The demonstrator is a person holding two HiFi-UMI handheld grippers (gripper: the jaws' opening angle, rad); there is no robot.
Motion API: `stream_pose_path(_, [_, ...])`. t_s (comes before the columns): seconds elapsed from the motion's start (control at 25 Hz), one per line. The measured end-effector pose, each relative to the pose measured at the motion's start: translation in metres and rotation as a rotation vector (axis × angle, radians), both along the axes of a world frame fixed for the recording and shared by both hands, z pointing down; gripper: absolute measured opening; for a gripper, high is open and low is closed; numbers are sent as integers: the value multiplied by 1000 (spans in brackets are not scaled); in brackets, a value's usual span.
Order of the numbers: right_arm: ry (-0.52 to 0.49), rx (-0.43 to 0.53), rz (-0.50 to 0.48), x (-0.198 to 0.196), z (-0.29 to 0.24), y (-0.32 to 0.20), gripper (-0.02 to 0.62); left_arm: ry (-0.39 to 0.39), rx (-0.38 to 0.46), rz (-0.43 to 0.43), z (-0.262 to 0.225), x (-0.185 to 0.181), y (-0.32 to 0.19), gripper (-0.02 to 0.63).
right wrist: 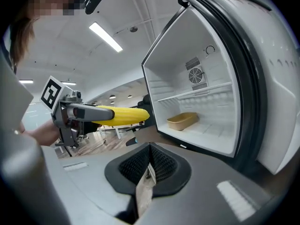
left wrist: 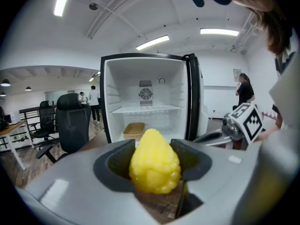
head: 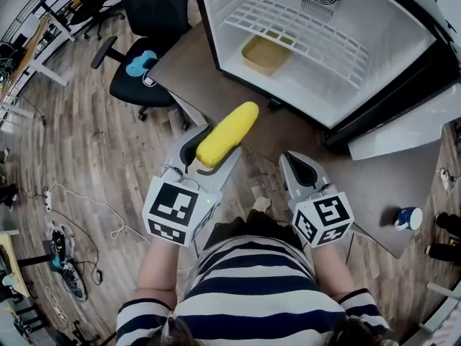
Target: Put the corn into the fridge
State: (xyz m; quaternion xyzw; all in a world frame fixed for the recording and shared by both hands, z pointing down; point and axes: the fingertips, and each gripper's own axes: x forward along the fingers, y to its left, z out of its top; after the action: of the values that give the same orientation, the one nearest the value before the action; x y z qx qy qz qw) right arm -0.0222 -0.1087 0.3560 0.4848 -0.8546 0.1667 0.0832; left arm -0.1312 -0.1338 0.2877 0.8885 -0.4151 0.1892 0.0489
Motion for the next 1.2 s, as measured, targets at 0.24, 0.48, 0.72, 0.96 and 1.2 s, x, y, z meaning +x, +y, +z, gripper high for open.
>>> stream_pose_path(0.24, [5,22,30,26,-4,-25,-8,29,52,29,-21,31,-36,0])
stream_pose_path(0.48, [6,48,65,34,-16,-41,-8,84,126,81,-55,53,-59,0])
stream_pose_path(0.72, [-5,66,126,42,-20,-51,-8,134,176,166,-82,76,-82,0])
stream_pose_path(0.96, [-23,79,214,50,-36,-69,-8,153,205,249,-110,97,-110,0])
stream_pose_path(1.2, [-40,75,317,55,-34,-82,-8,156,232,349,-117,123,-134,0])
